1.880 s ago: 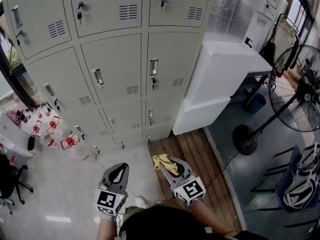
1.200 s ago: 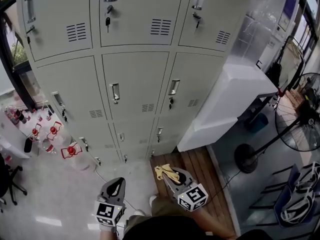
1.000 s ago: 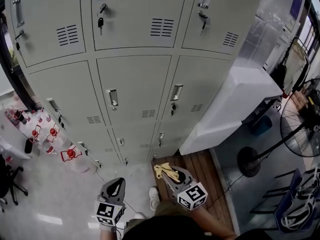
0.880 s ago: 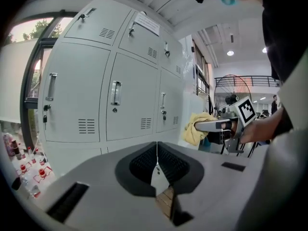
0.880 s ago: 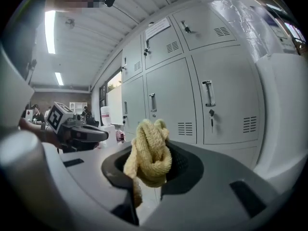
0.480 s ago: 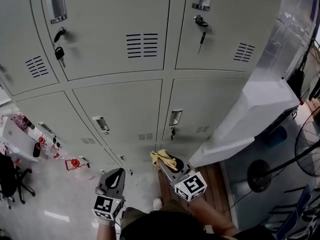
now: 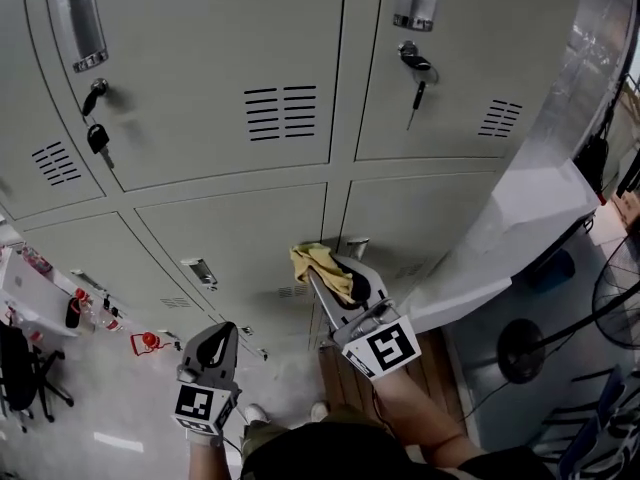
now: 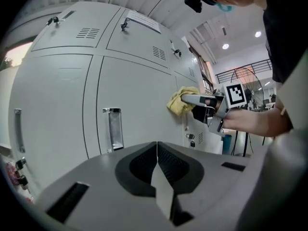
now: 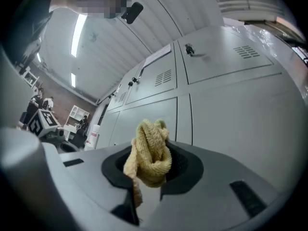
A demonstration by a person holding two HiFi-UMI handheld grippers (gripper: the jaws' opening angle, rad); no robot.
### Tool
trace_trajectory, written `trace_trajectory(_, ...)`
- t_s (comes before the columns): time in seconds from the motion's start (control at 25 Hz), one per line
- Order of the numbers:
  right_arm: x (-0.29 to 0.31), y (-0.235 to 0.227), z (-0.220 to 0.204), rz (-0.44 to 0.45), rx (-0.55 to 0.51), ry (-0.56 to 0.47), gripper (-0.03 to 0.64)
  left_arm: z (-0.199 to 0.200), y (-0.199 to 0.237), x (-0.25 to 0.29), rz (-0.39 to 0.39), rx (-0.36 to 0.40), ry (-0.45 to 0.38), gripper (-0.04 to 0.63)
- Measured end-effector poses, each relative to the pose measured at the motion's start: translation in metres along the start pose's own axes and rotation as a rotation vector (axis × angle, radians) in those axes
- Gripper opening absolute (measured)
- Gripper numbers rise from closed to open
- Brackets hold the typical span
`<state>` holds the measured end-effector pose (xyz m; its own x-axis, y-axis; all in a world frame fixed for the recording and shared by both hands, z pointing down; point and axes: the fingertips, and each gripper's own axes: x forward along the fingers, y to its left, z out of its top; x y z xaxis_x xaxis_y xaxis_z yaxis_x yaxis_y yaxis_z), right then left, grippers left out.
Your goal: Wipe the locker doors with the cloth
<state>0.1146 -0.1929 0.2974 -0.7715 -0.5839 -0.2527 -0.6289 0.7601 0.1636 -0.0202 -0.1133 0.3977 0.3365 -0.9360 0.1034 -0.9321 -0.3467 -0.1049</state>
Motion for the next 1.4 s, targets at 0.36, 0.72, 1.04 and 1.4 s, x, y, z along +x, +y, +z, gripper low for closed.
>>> trace_trajectory(0.36, 0.027, -0.014, 0.072, -0.152, -0.126, -0.126, 0.097, 0.021, 0.024, 0.019, -0.123, 0.024, -0.042, 0.011)
trace_trajectory(0.72, 0.026, -0.032, 0.115, -0.306, -0.189, -0.231, 0.100, 0.024, 0.033, 0.032, -0.233, 0.044, -0.039, 0.011)
trace_trajectory(1.04, 0.040, -0.041, 0.119, -0.375, -0.243, -0.226, 0.100, 0.019, 0.039, 0.037, -0.281, 0.044, -0.030, 0.011)
trace_trajectory(1.4, 0.044, -0.038, 0.113, -0.398, -0.300, -0.251, 0.095, 0.004, 0.046, 0.042, -0.279, 0.043, -0.018, 0.011)
